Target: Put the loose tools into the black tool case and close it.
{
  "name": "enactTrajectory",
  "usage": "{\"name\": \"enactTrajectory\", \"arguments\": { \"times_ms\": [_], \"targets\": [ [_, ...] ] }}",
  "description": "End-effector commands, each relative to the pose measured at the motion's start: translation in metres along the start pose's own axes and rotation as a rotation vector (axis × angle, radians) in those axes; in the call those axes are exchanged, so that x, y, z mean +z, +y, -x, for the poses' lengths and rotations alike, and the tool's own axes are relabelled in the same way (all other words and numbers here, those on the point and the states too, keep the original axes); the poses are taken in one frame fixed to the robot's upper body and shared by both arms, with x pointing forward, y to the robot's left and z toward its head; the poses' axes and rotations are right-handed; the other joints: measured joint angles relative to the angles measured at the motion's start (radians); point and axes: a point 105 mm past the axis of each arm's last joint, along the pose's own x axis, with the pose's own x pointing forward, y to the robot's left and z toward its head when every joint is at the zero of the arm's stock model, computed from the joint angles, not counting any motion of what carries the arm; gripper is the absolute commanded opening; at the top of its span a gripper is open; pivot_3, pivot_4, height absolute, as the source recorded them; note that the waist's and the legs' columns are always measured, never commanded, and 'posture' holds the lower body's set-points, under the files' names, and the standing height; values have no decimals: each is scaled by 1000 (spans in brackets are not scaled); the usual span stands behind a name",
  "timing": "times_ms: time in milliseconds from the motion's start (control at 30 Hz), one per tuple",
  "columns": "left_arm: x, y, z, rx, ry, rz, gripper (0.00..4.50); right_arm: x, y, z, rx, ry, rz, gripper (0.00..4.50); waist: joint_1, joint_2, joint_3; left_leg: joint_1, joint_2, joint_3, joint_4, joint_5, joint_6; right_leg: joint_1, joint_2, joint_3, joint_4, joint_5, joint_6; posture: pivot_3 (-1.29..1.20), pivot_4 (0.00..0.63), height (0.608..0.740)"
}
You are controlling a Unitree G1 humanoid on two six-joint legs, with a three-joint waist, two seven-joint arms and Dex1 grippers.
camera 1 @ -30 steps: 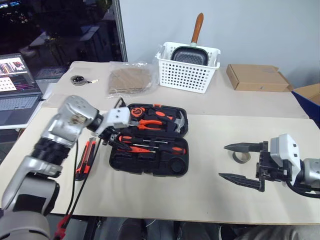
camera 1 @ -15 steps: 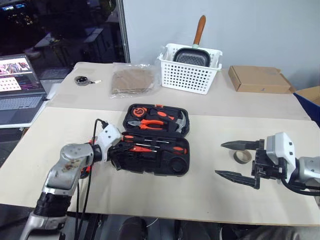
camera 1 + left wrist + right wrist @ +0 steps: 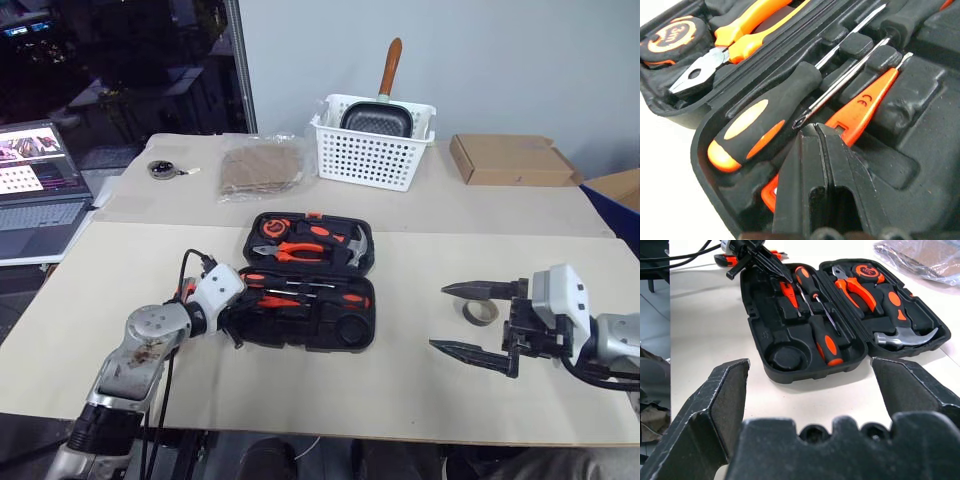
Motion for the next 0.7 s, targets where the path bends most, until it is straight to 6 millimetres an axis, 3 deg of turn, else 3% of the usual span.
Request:
{"name": "enactTrajectory", "arguments": {
  "times_ms": [33, 100, 133, 233, 400, 700],
  "targets": [
    [44, 34, 34, 201, -131, 114, 542, 11, -2, -3, 8, -53, 31, 4500, -2, -4, 2, -2, 0, 0, 0, 1, 0, -2, 0, -1, 0, 0, 0, 0, 150, 740],
    [50, 47, 54, 327, -109, 176, 1003, 11, -3, -6, 17, -61, 31, 4500, -7, -5, 3, -3, 1, -1, 0, 2, -1, -3, 1, -1, 0, 0, 0, 0, 150, 740],
    [50, 50, 63, 381, -87, 205, 1542, 10, -3, -7, 21, -65, 32, 4500, -8, -5, 3, -3, 1, -1, 0, 2, -1, -2, 1, -1, 0, 0, 0, 0, 150, 740],
    [45, 52, 90, 524, 6, 292, 2586, 9, -5, -11, 40, -75, 33, 4500, -10, -6, 3, -3, 0, -1, -2, 2, -1, -2, 0, -1, 0, 0, 0, 0, 150, 740],
    [16, 43, 115, 627, 214, 429, 4369, 12, -6, -16, 94, -113, 38, 4500, -10, -8, 4, -3, -1, -1, -2, 1, -1, -2, 0, -1, 0, 0, 1, 0, 150, 740],
    [-28, 27, 108, 648, 441, 522, 4456, 18, -3, -21, 130, -145, 103, 4500, 1, -8, 5, -1, -1, -1, -2, 2, -3, -1, 0, -2, 0, 0, -1, 0, 150, 740]
  ]
}}
